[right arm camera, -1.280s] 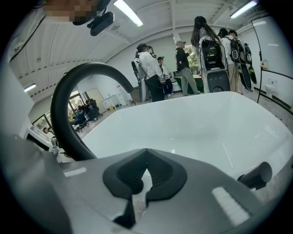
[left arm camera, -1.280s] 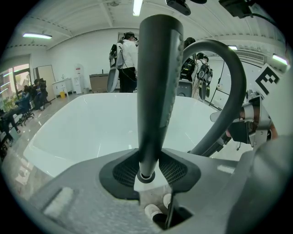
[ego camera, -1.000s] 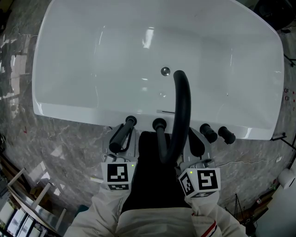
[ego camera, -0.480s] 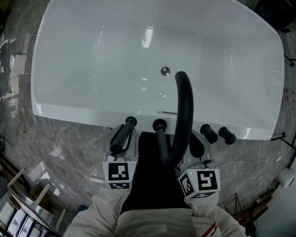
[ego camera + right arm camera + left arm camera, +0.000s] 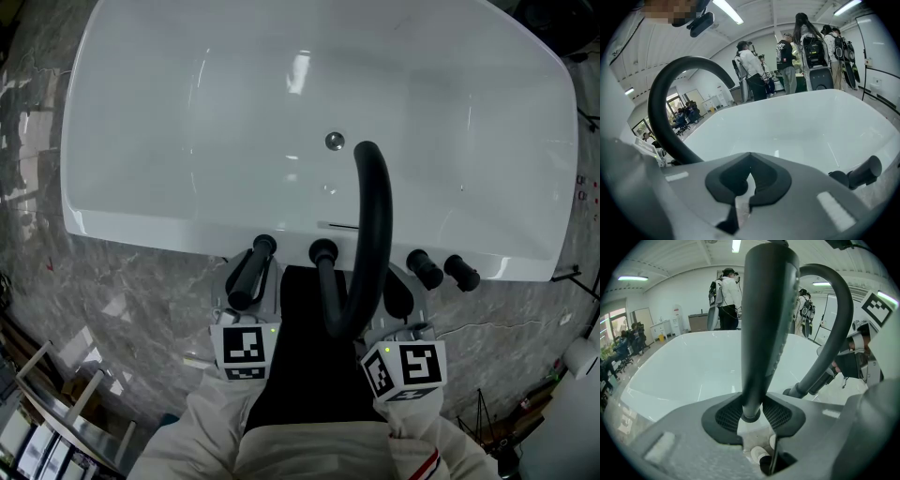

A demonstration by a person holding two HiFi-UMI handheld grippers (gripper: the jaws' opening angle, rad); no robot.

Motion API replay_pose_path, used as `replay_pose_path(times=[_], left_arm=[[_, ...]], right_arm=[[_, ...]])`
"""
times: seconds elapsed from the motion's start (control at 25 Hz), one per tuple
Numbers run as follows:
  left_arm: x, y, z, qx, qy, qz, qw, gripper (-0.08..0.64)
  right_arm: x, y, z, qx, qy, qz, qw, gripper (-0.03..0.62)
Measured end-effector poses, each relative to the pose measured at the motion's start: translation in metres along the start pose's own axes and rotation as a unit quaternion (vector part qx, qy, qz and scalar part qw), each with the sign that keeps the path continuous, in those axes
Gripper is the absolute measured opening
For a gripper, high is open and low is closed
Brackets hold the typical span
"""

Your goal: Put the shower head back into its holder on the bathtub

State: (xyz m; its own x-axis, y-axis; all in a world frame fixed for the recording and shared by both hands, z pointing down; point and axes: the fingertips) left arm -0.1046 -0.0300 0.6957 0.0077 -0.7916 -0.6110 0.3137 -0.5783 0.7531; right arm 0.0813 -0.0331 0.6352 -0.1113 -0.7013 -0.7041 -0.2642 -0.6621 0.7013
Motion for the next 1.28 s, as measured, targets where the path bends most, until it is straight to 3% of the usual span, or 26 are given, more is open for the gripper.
replay_pose_path(times=[0.8, 1.28], left_arm=[[-0.0010, 0.0026, -0.0009, 0.034, 0.041, 0.003, 0.9986, 0.144], [-0.0061, -0.0013, 0.0025, 0.042, 0.027, 0.009, 0.9987, 0.169]], right_arm=[[-0.0005, 0.0028, 0.0009, 0.006, 0.002, 0.001, 1.000, 0.006], [-0.0016, -0.0033, 0.0013, 0.008, 0.001, -0.002, 1.000, 0.006]])
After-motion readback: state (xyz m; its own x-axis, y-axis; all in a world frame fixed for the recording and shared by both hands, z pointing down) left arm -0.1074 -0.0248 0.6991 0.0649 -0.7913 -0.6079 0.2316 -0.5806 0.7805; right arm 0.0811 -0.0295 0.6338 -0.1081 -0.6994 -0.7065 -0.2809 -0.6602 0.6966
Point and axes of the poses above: the fingertips, and each gripper's own axes: y forward along the fingers, z to its left, x out of its top, and after that the axes turned 13 degrees about -y, right-handed
